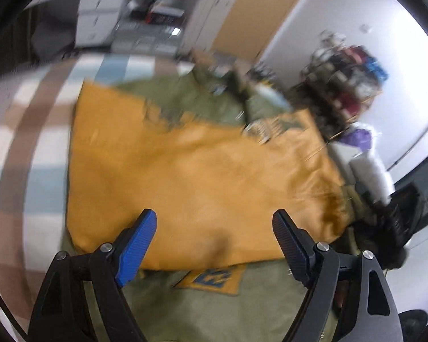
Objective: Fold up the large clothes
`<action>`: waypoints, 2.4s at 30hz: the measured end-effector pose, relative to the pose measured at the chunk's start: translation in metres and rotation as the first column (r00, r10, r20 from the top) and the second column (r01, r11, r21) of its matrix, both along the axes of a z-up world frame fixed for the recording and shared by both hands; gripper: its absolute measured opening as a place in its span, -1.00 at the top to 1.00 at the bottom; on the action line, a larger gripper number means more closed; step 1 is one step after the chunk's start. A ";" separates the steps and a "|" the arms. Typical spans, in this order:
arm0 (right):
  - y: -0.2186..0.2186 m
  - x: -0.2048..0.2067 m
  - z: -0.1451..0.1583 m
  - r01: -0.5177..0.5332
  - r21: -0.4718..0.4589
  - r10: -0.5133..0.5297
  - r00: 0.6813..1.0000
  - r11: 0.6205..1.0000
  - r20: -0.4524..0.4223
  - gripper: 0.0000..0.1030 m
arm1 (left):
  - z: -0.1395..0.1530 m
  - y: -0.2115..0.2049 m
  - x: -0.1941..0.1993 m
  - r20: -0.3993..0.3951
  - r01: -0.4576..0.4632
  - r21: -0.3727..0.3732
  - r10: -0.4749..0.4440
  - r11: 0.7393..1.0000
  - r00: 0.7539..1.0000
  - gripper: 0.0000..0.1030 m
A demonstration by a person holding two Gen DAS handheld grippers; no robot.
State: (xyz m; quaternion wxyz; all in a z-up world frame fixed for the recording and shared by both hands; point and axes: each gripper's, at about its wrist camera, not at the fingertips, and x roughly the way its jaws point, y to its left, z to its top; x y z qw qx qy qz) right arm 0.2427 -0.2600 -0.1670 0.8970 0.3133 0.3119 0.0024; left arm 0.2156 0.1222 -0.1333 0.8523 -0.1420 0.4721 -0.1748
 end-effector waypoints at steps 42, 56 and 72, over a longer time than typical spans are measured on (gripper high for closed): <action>0.029 0.092 -0.024 -0.252 -0.366 0.103 0.919 0.896 -0.380 -0.44 | -0.039 -0.041 0.032 -0.009 0.083 0.303 -0.084 0.950 0.996 -0.54; 0.035 0.084 -0.009 -0.233 -0.319 0.107 0.925 0.919 -0.365 -0.30 | -0.035 -0.018 0.044 -0.087 0.019 0.204 -0.001 0.979 0.996 -0.60; 0.034 0.022 -0.012 -0.244 -0.281 0.136 0.925 0.928 -0.354 -0.66 | -0.025 0.003 -0.019 -0.077 0.009 0.229 0.009 0.973 0.997 -0.61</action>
